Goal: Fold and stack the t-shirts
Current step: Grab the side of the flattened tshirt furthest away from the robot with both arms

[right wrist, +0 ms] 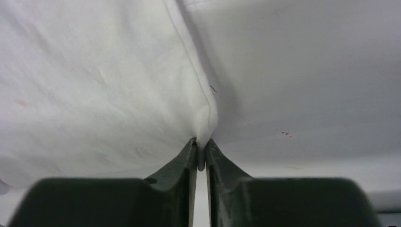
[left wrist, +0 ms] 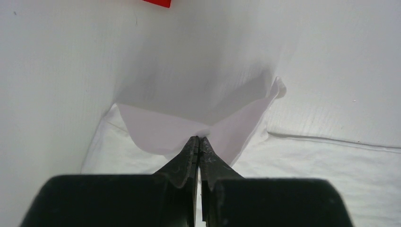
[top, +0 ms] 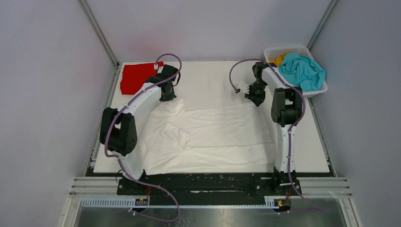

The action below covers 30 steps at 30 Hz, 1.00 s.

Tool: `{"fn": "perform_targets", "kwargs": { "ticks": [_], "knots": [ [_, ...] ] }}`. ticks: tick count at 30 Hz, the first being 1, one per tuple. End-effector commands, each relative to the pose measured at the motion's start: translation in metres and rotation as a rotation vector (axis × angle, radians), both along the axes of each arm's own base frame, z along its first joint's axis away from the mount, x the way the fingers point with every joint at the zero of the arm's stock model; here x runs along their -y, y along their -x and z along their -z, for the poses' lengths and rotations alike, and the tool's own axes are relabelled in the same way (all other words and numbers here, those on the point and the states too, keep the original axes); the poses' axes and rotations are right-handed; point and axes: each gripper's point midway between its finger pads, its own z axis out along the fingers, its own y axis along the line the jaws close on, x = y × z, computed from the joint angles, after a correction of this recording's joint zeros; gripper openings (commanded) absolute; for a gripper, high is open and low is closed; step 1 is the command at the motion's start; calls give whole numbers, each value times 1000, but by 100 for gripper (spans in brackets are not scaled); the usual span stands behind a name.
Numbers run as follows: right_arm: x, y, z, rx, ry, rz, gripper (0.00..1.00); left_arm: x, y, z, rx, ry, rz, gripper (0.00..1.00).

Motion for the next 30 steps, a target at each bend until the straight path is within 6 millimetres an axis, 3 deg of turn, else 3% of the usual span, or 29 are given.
{"fn": "perform_targets", "kwargs": {
  "ticks": [1, 4, 8, 12, 17, 24, 30],
  "knots": [
    [5, 15, 3, -58, 14, -23, 12, -2, -5, -18, 68, 12, -19, 0],
    [7, 14, -3, -30, 28, -13, 0, -2, -5, -19, 71, 12, -21, 0],
    [6, 10, -19, 61, 25, 14, 0, -1, -3, -20, 75, 21, -26, 0],
    [0, 13, -48, 201, 25, -8, 0, 1, 2, -23, 87, 32, -27, 0],
    [-9, 31, -59, 340, 92, -90, 0, 0, 17, -31, 115, 46, -27, 0],
    [-1, 55, -87, 423, 218, -249, 0, 4, 47, -36, 140, 92, -33, 0],
    [-5, 95, -102, 418, 186, -453, 0, 7, 84, -28, 127, 125, -37, 0]
  ]
}}
